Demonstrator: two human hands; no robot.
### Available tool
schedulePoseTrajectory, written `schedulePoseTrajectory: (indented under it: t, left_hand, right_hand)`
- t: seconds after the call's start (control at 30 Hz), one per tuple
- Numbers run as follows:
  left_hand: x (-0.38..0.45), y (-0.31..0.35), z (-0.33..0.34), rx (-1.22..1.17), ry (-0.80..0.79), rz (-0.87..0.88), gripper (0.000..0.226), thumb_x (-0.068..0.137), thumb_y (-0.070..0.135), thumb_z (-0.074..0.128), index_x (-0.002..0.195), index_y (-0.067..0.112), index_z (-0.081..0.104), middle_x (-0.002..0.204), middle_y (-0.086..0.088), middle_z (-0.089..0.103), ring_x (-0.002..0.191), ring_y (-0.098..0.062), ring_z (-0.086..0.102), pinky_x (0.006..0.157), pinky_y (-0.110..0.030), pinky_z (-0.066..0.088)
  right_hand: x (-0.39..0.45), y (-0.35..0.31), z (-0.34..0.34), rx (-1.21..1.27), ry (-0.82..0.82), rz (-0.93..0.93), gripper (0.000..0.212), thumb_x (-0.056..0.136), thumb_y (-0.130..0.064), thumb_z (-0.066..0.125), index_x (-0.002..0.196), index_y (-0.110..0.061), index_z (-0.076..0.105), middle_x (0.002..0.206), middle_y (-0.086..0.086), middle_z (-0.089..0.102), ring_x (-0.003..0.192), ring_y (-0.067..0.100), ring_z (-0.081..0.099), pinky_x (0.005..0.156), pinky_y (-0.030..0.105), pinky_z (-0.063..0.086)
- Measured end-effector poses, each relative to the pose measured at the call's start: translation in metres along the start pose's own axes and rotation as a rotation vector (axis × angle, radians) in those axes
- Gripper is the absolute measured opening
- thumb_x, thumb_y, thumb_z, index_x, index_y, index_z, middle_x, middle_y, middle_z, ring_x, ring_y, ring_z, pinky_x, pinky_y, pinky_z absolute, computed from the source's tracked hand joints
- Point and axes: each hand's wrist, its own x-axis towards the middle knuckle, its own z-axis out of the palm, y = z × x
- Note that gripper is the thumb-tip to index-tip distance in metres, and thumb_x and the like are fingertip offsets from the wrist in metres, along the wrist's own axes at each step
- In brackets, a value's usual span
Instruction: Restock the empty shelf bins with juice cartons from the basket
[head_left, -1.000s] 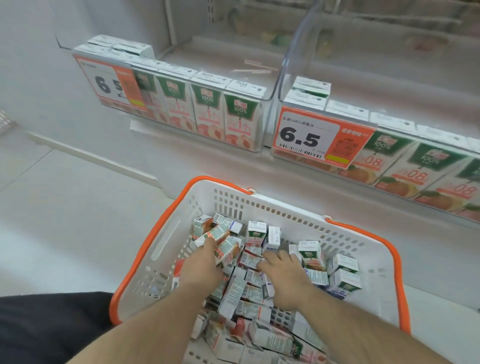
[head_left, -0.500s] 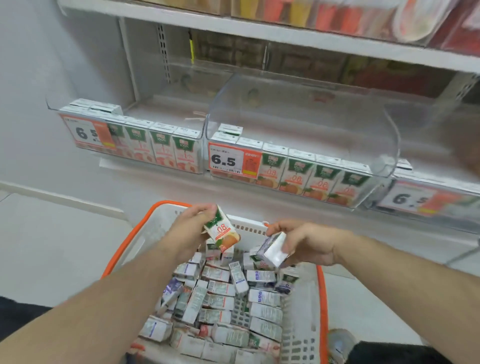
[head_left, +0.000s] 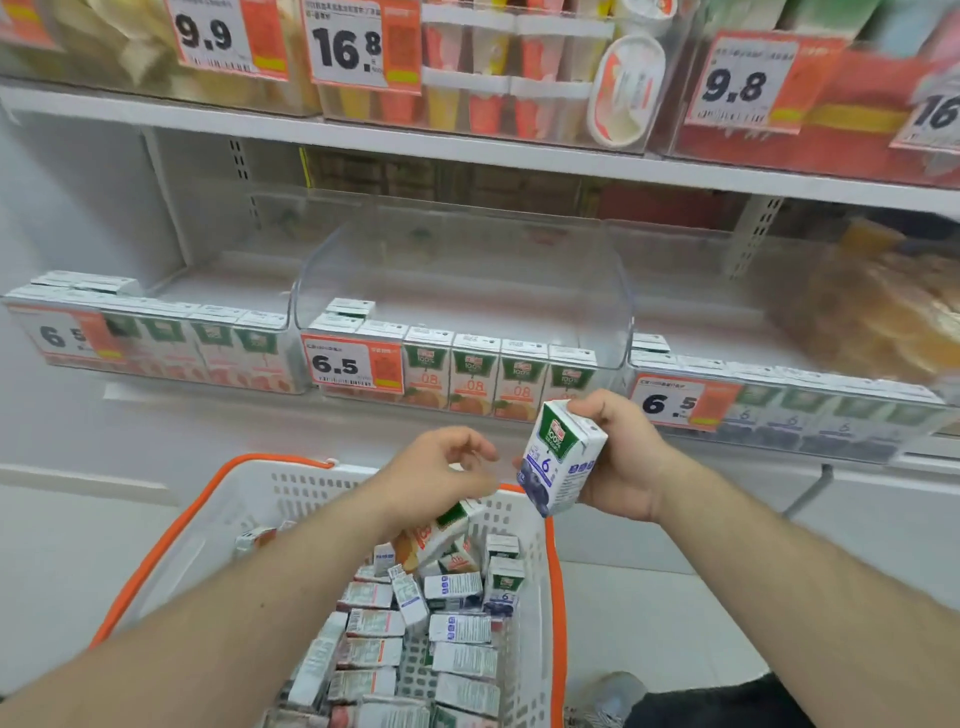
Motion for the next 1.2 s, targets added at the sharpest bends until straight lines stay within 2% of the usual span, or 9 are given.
schedulePoseTrajectory:
  t: [0.1,0.23,0.4,0.63,0.73,0.83,0.93,1.03,1.2]
  left_hand:
    - [0.006,0.017,0.014,0.183,-0.142,0.103,0.032,0.084,0.027,0.075,0.110,0.036,0.059,0.096,0.011,0.066,0.093,-0.002,0.062,0.081,-0.012,0.043]
    - [0.014,0.024,0.033,0.182,-0.226,0.155,0.033,0.081,0.020,0.078,0.108,0.033,0.064,0.109,0.011,0.069,0.106,-0.007,0.060,0.096,-0.023,0.045]
    - [0.020,0.023,0.048,0.092,-0.212,0.172,0.039,0.082,0.014,0.077,0.102,0.042,0.061,0.108,0.016,0.070,0.110,-0.007,0.059,0.095,-0.021,0.046]
    - [0.032,0.021,0.051,0.029,0.108,0.197,0.046,0.081,0.017,0.077,0.109,0.046,0.056,0.110,0.014,0.068,0.107,-0.004,0.060,0.098,-0.039,0.048]
    - [0.033,0.032,0.054,0.134,0.263,0.214,0.037,0.081,0.023,0.075,0.103,0.045,0.054,0.104,0.021,0.065,0.098,0.007,0.056,0.085,-0.027,0.049]
    - [0.032,0.052,0.063,0.219,0.326,0.262,0.030,0.081,0.030,0.073,0.100,0.042,0.054,0.096,0.018,0.065,0.091,-0.004,0.059,0.076,-0.032,0.051]
    - [0.033,0.070,0.074,0.279,0.342,0.307,0.025,0.079,0.036,0.068,0.095,0.042,0.051,0.085,0.015,0.065,0.075,-0.010,0.064,0.069,-0.039,0.054]
    - [0.037,0.077,0.081,0.290,0.391,0.385,0.037,0.080,0.032,0.069,0.112,0.045,0.054,0.111,0.019,0.062,0.098,-0.010,0.060,0.084,-0.030,0.049]
    - [0.047,0.078,0.088,0.490,0.335,0.368,0.069,0.087,0.030,0.064,0.147,0.041,0.031,0.157,0.015,0.019,0.124,-0.013,0.049,0.097,-0.033,0.043]
  right_hand:
    - [-0.001,-0.005,-0.006,-0.077,-0.134,-0.001,0.021,0.053,-0.034,0.061,0.062,-0.018,0.070,0.083,0.014,0.068,0.079,0.030,0.063,0.084,0.039,0.046]
    - [0.003,-0.005,-0.021,-0.211,-0.292,0.056,0.043,0.034,-0.043,0.083,0.069,-0.019,0.073,0.080,0.010,0.070,0.073,0.025,0.065,0.071,0.031,0.049]
    - [0.003,-0.012,-0.037,-0.250,-0.334,0.035,0.054,0.036,-0.047,0.088,0.082,-0.020,0.077,0.089,0.011,0.072,0.082,0.025,0.067,0.079,0.035,0.051]
    - [-0.031,-0.038,-0.042,-0.681,0.257,-0.266,0.037,0.095,-0.055,0.049,0.106,-0.023,0.067,0.111,0.007,0.071,0.084,0.024,0.072,0.089,0.047,0.052]
    - [-0.045,-0.041,-0.036,-0.701,0.473,-0.434,0.033,0.086,-0.060,0.054,0.099,-0.031,0.064,0.103,-0.007,0.068,0.083,0.019,0.071,0.087,0.048,0.054]
    - [-0.053,-0.036,-0.020,-0.918,0.572,-0.534,0.068,0.062,-0.077,0.051,0.117,-0.038,0.060,0.114,-0.014,0.063,0.101,0.013,0.063,0.090,0.037,0.052]
    - [-0.051,-0.034,-0.010,-1.131,0.756,-0.735,0.049,0.071,-0.061,0.055,0.104,-0.027,0.067,0.097,-0.009,0.067,0.092,0.013,0.059,0.081,0.030,0.048]
    - [-0.054,-0.051,-0.023,-1.041,0.909,-0.897,0.028,0.075,-0.040,0.056,0.075,-0.015,0.068,0.069,-0.001,0.065,0.070,0.015,0.054,0.067,0.031,0.045]
    - [-0.051,-0.091,-0.082,-0.852,1.176,-0.986,0.036,0.087,-0.036,0.048,0.068,-0.006,0.052,0.065,0.007,0.049,0.065,0.016,0.042,0.059,0.033,0.030]
